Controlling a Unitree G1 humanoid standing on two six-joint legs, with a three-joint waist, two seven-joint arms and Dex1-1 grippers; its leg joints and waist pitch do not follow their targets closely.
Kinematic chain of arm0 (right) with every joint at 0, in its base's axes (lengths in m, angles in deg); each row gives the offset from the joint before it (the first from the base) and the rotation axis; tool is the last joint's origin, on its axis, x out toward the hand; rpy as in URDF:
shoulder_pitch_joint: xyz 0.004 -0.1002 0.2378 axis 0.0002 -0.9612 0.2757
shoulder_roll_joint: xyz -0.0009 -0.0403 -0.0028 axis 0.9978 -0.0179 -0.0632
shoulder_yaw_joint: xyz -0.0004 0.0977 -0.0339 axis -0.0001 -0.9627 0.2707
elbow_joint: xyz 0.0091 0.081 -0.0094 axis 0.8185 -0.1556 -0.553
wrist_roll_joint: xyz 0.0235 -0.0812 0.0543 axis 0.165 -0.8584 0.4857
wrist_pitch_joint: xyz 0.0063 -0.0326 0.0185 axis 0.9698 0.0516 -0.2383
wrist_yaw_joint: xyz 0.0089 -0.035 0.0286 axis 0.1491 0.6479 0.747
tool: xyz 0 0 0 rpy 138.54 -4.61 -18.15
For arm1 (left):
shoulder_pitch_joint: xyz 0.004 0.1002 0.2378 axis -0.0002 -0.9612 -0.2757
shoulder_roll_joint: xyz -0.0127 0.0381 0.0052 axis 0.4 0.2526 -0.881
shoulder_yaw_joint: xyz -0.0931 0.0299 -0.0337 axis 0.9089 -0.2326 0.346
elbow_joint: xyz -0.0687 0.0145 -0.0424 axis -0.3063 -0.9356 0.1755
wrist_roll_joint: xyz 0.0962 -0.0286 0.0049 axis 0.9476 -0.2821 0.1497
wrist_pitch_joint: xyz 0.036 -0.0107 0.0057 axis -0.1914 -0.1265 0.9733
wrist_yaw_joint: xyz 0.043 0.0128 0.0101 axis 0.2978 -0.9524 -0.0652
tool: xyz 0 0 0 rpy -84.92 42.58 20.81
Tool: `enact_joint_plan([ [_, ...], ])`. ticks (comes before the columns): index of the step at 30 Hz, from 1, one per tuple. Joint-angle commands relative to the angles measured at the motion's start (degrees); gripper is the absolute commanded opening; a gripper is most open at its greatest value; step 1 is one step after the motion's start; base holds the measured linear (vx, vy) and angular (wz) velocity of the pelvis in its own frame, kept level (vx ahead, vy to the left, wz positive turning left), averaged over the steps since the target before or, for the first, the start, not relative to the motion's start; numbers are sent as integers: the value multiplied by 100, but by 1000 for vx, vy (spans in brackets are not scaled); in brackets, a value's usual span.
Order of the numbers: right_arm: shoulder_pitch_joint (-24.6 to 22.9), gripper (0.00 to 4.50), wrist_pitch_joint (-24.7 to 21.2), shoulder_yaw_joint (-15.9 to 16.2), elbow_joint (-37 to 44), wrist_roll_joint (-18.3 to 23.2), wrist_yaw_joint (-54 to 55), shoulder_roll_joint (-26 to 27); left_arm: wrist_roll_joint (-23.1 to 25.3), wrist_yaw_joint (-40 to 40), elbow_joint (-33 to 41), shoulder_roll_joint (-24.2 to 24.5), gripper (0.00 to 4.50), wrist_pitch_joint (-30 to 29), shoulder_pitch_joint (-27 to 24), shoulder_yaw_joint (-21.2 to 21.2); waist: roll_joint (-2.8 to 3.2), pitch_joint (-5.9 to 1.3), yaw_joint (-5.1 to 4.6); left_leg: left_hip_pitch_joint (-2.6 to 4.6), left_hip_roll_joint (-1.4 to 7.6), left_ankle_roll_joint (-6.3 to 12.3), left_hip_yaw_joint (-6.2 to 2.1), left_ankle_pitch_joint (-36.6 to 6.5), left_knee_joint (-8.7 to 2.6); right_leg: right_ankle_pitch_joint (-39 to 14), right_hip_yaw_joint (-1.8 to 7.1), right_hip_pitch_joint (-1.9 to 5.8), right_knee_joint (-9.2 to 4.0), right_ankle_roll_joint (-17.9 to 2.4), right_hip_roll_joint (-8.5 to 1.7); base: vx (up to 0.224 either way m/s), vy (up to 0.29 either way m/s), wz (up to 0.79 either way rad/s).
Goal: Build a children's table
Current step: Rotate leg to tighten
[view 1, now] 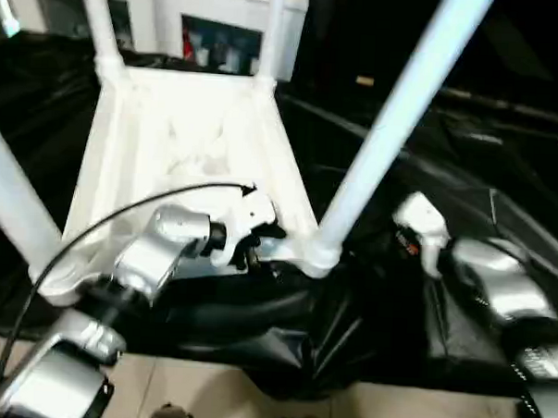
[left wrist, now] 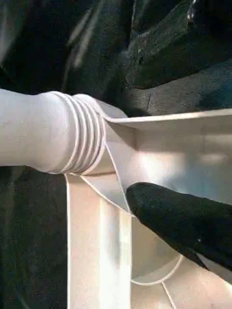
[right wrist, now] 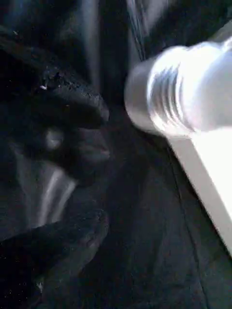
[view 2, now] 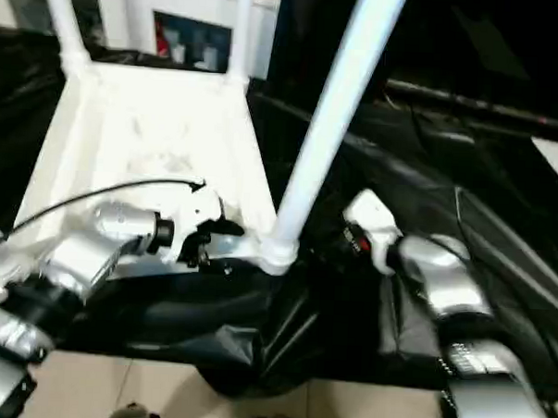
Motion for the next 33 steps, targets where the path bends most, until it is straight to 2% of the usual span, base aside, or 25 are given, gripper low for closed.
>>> enact_joint_plan([
  [1,-184,315,-353,-24,590,217,-286,-263,166,76,-100,36,306,-108,76,-81,83,-413,23,60,123,217,-36,-1471,-390,-1505,238,342,-433,-1107,-299,0,0,0],
  [3,-258,315,-436,-27,735,234,-327,-317,174,78,-77,57,294,-161,68,-90,92,-415,17,56,123,199,-40,-1493,-393,-1658,227,334,-447,-1080,-312,0,0,0],
  [4,-331,315,-518,-21,879,267,-383,-364,177,85,-9,102,294,-254,40,-101,130,-406,23,69,125,186,-41,-1533,-400,-1716,229,331,-460,-1075,-308,0,0,0],
  [7,-472,315,-724,-28,1199,331,-446,-432,185,43,120,184,264,-422,-18,-88,88,-396,12,78,137,157,-47,-1684,-403,-1977,220,301,-487,-1006,-310,0,0,0],
  [8,-501,315,-792,-38,1286,341,-449,-437,179,14,159,201,256,-480,-37,-58,105,-400,16,76,137,143,-52,-1682,-406,-2013,217,300,-481,-1002,-314,0,0,0],
  [9,-512,315,-857,-39,1368,364,-466,-426,151,-40,242,231,248,-585,-82,5,82,-394,18,75,135,145,-50,-1678,-402,-2066,215,290,-489,-1000,-319,0,0,0],
  [10,-513,315,-861,-39,1373,365,-468,-425,149,-43,248,233,248,-592,-85,9,87,-394,20,73,139,134,-53,-1673,-406,-2087,215,294,-486,-988,-323,0,0,0],
  [11,-556,315,-1007,-25,1548,426,-462,-430,132,-39,288,230,238,-597,-128,86,45,-391,26,69,129,156,-50,-1625,-398,-2189,210,290,-498,-927,-324,0,0,0],
  [13,-572,315,-1088,-22,1626,487,-469,-407,108,-46,297,215,227,-553,-161,140,64,-392,27,66,131,157,-52,-1598,-401,-2211,215,286,-502,-894,-327,0,0,0],
  [14,-596,315,-1169,-14,1710,539,-464,-389,79,-52,326,205,217,-545,-208,174,44,-397,27,61,134,160,-52,-1569,-399,-2196,211,284,-499,-875,-331,0,0,0],
  [16,-626,315,-1248,1,1800,577,-459,-368,54,-51,382,212,199,-574,-281,176,49,-398,39,56,143,164,-55,-1518,-405,-2123,216,291,-489,-884,-336,0,0,0],
  [18,-651,315,-1316,7,1877,586,-472,-366,50,-47,432,230,182,-623,-326,150,60,-402,34,59,147,159,-55,-1503,-408,-2006,217,284,-478,-927,-330,0,0,0],
  [21,-644,315,-1369,9,1912,581,-490,-368,80,-41,468,255,162,-686,-360,128,47,-404,31,52,140,169,-48,-1441,-406,-1847,218,291,-463,-979,-327,0,0,0],
  [23,-637,315,-1400,11,1933,587,-485,-377,109,-25,484,269,134,-715,-377,126,40,-400,35,54,135,170,-44,-1457,-403,-1930,218,289,-472,-949,-334,0,0,0],
  [27,-646,315,-1462,37,2007,627,-464,-410,156,57,554,320,109,-766,-415,104,33,-389,28,53,136,149,-53,-1516,-407,-2212,217,281,-498,-822,-344,0,0,0],
  [28,-645,315,-1474,36,2018,622,-461,-408,172,65,574,336,89,-782,-422,94,23,-389,27,52,135,150,-53,-1516,-406,-2237,215,282,-501,-807,-343,0,0,0],
  [32,-629,315,-1473,47,2013,607,-454,-396,203,160,648,407,76,-859,-443,24,28,-387,22,50,133,142,-53,-1515,-408,-2306,215,271,-508,-775,-340,0,0,0],
  [33,-627,315,-1471,48,2011,605,-454,-395,207,169,655,414,51,-866,-445,15,29,-388,24,53,133,140,-55,-1515,-408,-2314,216,272,-507,-767,-342,0,0,0],
])
